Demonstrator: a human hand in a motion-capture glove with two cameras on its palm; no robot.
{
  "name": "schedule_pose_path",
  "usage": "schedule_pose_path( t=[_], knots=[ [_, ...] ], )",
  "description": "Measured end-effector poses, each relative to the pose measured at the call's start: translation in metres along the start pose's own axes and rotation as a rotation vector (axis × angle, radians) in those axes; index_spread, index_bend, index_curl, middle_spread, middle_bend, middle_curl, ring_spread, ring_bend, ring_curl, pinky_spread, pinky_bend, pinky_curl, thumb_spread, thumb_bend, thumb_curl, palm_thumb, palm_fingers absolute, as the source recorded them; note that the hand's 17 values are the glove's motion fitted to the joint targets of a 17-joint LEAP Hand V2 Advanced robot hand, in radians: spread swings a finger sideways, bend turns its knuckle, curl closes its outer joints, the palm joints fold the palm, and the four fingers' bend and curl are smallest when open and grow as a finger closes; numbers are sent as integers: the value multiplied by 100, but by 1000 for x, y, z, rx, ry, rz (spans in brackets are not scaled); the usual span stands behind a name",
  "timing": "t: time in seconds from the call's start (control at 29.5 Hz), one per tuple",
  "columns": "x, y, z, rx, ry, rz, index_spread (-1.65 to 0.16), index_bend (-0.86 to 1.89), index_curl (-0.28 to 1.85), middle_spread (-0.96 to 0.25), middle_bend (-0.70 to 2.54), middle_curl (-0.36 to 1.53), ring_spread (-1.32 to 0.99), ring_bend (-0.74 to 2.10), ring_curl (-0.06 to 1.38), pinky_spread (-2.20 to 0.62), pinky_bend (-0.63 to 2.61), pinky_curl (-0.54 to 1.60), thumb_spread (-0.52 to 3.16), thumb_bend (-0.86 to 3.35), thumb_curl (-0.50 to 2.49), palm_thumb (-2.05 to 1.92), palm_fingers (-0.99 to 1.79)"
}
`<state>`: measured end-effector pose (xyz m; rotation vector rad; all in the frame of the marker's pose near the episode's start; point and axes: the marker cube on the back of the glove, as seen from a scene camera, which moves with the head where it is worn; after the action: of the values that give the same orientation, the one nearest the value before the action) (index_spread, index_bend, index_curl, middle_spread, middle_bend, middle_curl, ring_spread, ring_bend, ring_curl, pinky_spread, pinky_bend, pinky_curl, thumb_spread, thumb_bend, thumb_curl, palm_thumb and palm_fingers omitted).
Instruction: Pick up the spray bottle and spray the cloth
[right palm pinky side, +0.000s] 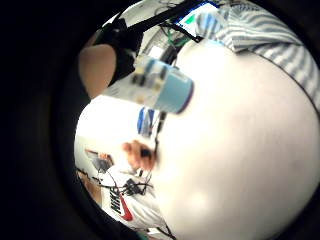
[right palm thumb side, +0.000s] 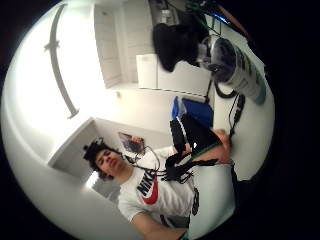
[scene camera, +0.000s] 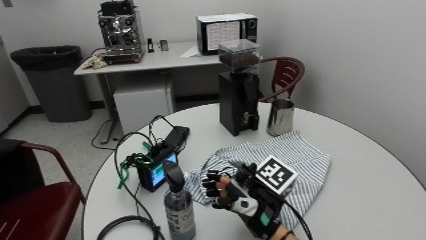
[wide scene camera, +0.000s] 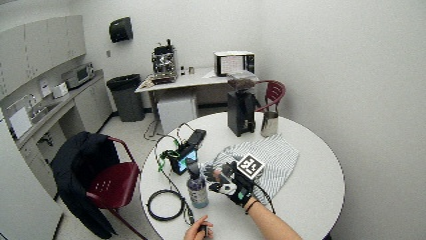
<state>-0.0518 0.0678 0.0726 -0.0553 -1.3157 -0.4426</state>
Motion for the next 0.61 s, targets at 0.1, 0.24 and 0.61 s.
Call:
schedule_pose_path(
  t=[0.1,0.24,0.61],
  knots=[
    [-21,32,-8,39,27,-5,-35,10,22,-3,18,34,-2,38,35,20,46,39,103,-2,45,75,54],
    [-49,86,-25,113,158,2,-35,12,22,-2,21,35,-2,39,35,20,45,38,104,-3,44,74,58],
    [-62,188,-65,348,523,56,-35,13,24,-2,22,36,0,38,35,19,40,36,108,-2,42,73,64]
  ],
)
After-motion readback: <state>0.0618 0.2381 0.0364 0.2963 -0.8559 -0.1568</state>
